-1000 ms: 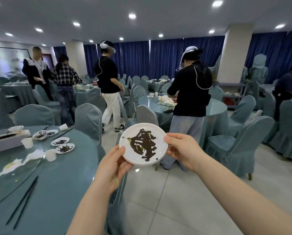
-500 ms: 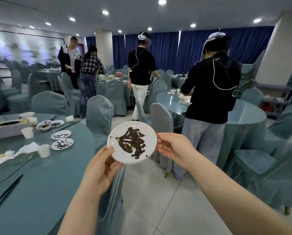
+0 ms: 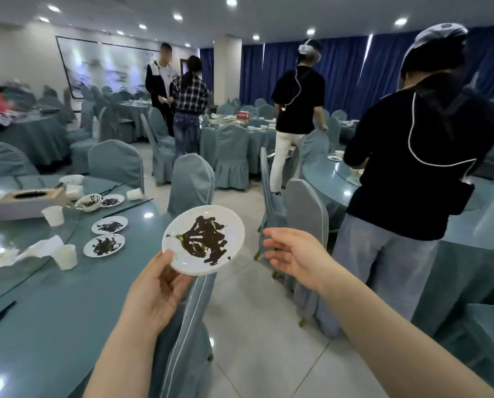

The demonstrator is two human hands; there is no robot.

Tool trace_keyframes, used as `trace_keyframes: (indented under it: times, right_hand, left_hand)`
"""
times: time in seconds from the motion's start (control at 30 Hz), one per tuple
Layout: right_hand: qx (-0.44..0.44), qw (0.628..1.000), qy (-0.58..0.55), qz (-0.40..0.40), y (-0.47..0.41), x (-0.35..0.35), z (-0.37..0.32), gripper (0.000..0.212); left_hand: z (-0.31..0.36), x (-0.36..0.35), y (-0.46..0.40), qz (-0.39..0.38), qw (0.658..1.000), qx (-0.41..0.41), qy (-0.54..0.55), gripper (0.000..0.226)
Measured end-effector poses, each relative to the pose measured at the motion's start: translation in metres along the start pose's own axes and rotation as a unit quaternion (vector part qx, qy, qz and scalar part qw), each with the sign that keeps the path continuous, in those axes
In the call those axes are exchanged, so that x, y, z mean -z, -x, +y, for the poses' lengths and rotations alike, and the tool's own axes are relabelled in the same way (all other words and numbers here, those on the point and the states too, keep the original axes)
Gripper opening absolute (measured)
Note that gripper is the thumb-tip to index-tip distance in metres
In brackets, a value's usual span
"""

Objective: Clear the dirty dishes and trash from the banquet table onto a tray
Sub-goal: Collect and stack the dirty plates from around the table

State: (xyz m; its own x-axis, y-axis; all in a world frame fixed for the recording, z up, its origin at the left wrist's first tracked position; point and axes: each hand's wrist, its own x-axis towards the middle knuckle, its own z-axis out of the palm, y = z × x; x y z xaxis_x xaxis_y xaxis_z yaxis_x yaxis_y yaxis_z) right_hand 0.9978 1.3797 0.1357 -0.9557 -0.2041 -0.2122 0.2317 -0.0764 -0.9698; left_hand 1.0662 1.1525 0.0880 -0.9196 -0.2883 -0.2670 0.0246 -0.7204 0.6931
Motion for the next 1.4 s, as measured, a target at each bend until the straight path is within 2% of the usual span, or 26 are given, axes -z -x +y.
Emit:
trace_keyframes:
  times: [0.2, 0.33, 0.47, 0.67, 1.1, 1.23, 1.4]
  right_hand:
    - [0.006, 0.998, 0.023, -0.056, -0.115, 0.067, -0.017, 0.012]
    - [0.025, 0.994, 0.057, -0.095, -0.200, 0.075, -0.037, 0.015]
    - [-0.017, 0.986, 0.054, -0.156, -0.270, 0.050, -0.031, 0.013]
    - [-0.031, 0.974, 0.081, -0.210, -0.372, 0.005, -0.023, 0.015]
    - [-0.084, 0.952, 0.118, -0.269, -0.560, -0.065, -0.004, 0.013]
    - [-0.102, 0.935, 0.141, -0.310, -0.636, -0.096, 0.000, 0.012]
    - [-0.126, 0.907, 0.167, -0.365, -0.734, -0.138, 0.011, 0.013]
  left_hand:
    - [-0.040, -0.047, -0.077, 0.054, 0.998, -0.014, 0.028, 0.014]
    - [-0.043, -0.064, -0.125, 0.117, 0.991, -0.048, 0.046, 0.012]
    - [-0.040, -0.056, -0.166, 0.186, 0.977, -0.090, 0.060, 0.012]
    - [-0.035, -0.027, -0.246, 0.271, 0.938, -0.200, 0.079, 0.011]
    - [0.003, -0.006, -0.390, 0.353, 0.899, -0.226, 0.125, 0.024]
    - [0.007, -0.001, -0.431, 0.406, 0.865, -0.249, 0.159, 0.010]
    - [0.005, -0.002, -0.483, 0.468, 0.809, -0.284, 0.213, 0.010]
